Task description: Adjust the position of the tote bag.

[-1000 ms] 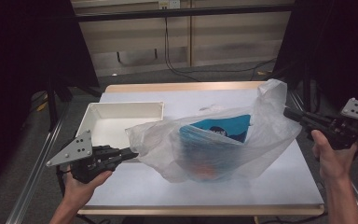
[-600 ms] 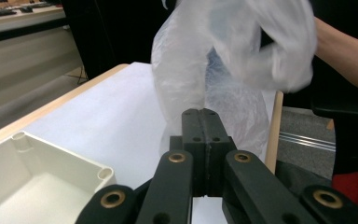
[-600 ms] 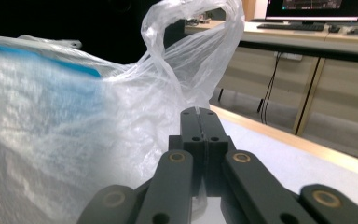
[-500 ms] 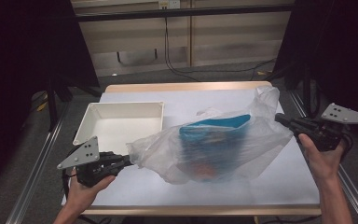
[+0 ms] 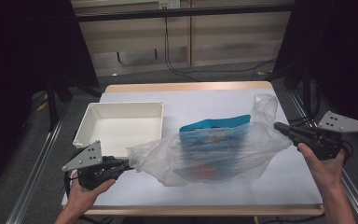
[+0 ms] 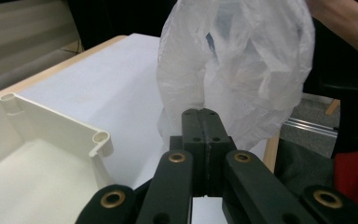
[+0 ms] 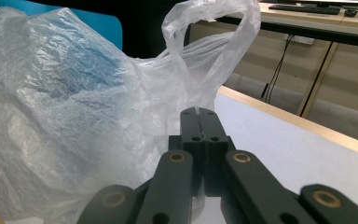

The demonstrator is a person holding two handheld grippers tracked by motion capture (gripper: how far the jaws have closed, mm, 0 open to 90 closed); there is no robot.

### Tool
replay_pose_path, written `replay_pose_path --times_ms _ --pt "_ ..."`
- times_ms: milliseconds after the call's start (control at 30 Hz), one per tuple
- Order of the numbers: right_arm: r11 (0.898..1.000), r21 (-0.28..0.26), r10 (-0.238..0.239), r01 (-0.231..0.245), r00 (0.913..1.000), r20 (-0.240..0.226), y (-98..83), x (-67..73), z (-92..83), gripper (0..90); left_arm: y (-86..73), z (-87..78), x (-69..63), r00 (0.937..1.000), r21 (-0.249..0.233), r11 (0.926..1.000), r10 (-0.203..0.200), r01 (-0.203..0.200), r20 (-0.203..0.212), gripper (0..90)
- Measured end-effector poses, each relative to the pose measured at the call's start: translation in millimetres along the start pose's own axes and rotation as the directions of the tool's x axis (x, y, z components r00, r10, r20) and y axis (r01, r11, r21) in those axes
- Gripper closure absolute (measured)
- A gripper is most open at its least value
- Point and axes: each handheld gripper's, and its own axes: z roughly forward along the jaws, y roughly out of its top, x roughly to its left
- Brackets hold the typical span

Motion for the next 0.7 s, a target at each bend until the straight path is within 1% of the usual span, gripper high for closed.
replay_pose_path --times_ms 33,67,100,133,167,233,267,300,333,367,400,433,467,500,533,567,600,633,700 --pt "1.000 0.012 -0.002 0.002 1.0000 -0.003 -3.0 0.9 0.6 90.0 -2.9 2.4 -0.3 1.0000 0.009 0.9999 -0.008 0.008 0.003 90.0" --pt "1.000 0.012 -0.002 0.002 1.0000 -0.003 -3.0 0.9 0.6 90.0 -2.9 2.4 -0.3 1.0000 0.009 0.9999 -0.008 0.008 0.003 90.0" --pt "1.000 0.018 0.002 -0.001 1.0000 -0.007 -4.5 1.3 1.3 90.0 -5.1 4.4 -0.6 0.9998 0.016 0.9997 -0.018 0.018 0.008 90.0" --pt "1.000 0.029 0.003 -0.002 1.0000 -0.008 -7.1 1.9 2.5 90.0 -6.8 5.5 -0.6 0.9999 0.023 0.9996 -0.015 0.014 0.006 90.0" --pt "0.999 0.040 0.000 0.000 1.0000 -0.008 -9.2 2.1 2.6 90.0 -8.5 6.4 -1.7 0.9997 0.030 0.9994 -0.021 0.020 0.009 90.0" --pt "0.999 0.044 0.007 -0.007 0.9999 -0.010 -12.4 2.7 2.7 90.0 -12.0 8.4 -3.3 0.9994 0.033 0.9990 -0.031 0.031 0.015 90.0" --pt "0.999 0.044 0.008 -0.007 0.9999 -0.015 -13.2 3.1 2.2 90.0 -13.1 8.8 -3.0 0.9995 0.041 0.9988 -0.028 0.028 0.012 90.0" --pt "0.999 0.045 0.014 -0.013 0.9997 -0.019 -13.6 4.2 1.5 90.0 -14.2 9.5 -2.7 0.9994 0.048 0.9983 -0.034 0.033 0.009 90.0" --pt "0.999 0.050 0.009 -0.008 0.9998 -0.017 -13.8 5.3 0.4 90.0 -15.0 10.3 -3.1 0.9992 0.058 0.9976 -0.039 0.039 0.002 90.0" --pt "0.999 0.048 0.003 -0.002 0.9997 -0.023 -14.2 6.5 0.2 90.0 -16.2 11.4 -3.3 0.9993 0.063 0.9973 -0.038 0.038 0.005 90.0" --pt "0.998 0.058 0.000 0.001 0.9999 -0.017 -14.8 8.4 -0.6 90.0 -18.2 13.1 -4.3 0.9992 0.074 0.9965 -0.040 0.040 0.002 90.0" --pt "0.997 0.078 -0.008 0.010 0.9998 -0.021 -18.1 11.2 -0.5 90.0 -20.8 16.3 -5.8 0.9990 0.106 0.9934 -0.043 0.044 -0.009 90.0" --pt "0.997 0.078 -0.008 0.010 0.9998 -0.021 -18.1 11.2 -0.5 90.0 -20.8 16.3 -5.8 0.9990 0.106 0.9934 -0.043 0.044 -0.009 90.0" --pt "0.996 0.087 -0.008 0.009 0.9998 -0.018 -19.9 11.7 -0.5 90.0 -23.2 19.0 -6.8 0.9989 0.133 0.9900 -0.045 0.046 -0.015 90.0" --pt "0.996 0.094 -0.006 0.008 0.9998 -0.016 -23.5 11.7 0.5 90.0 -25.6 21.3 -6.8 0.9987 0.145 0.9882 -0.050 0.051 -0.006 90.0" --pt "0.994 0.110 0.000 0.002 0.9998 -0.018 -28.9 10.5 2.3 90.0 -27.4 23.0 -6.7 0.9984 0.151 0.9869 -0.056 0.056 -0.004 90.0" --pt "0.994 0.110 0.000 0.002 0.9998 -0.018 -28.9 10.5 2.3 90.0 -28.5 23.9 -6.2 0.9984 0.159 0.9856 -0.057 0.056 0.000 90.0" --pt "0.994 0.114 0.003 -0.001 0.9998 -0.018 -30.8 10.0 3.3 90.0 -30.2 25.1 -5.7 0.9982 0.169 0.9839 -0.060 0.060 -0.006 90.0" --pt "0.993 0.114 0.026 -0.024 0.9995 -0.016 -38.8 7.8 6.4 90.0 -33.7 26.7 -4.6 0.9971 0.164 0.9838 -0.075 0.072 0.010 90.0"
